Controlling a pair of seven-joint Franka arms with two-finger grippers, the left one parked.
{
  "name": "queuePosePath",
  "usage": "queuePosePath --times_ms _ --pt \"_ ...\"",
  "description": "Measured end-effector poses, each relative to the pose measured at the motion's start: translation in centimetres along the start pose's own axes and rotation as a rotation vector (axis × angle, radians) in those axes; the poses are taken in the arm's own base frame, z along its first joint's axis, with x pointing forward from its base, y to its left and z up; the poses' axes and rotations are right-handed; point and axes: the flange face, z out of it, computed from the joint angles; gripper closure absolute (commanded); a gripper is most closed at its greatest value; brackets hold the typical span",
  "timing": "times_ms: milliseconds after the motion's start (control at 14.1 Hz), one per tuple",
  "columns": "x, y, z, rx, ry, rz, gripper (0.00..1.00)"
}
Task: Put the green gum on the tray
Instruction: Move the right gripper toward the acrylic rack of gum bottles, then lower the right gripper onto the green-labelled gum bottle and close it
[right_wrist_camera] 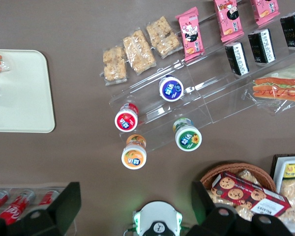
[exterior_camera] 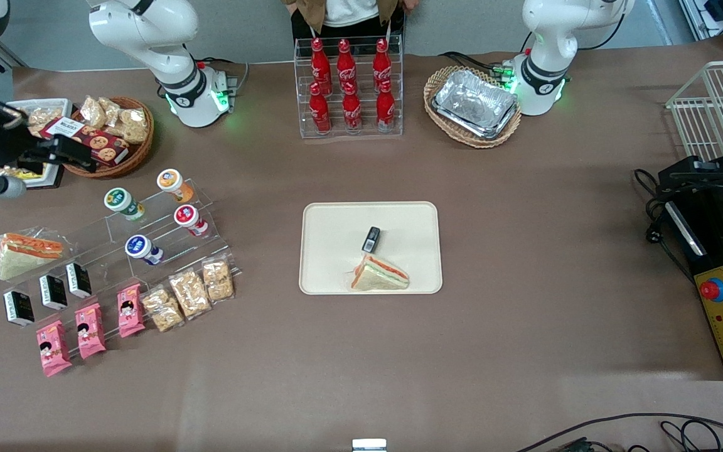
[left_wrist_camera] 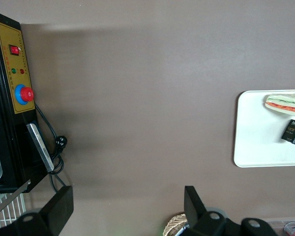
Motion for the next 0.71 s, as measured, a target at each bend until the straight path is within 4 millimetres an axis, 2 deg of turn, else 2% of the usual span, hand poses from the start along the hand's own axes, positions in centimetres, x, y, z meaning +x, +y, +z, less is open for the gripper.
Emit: queuePosePath --times_ms 212,354,708 --pt "-2.8 0.6 3.5 -0.012 0.04 -0.057 0.0" --pt "-3.8 1.5 6.1 -0.012 0.038 -0.066 0.0" --pt "-3.3 5.4 12.0 -0.02 0.024 -0.098 0.0"
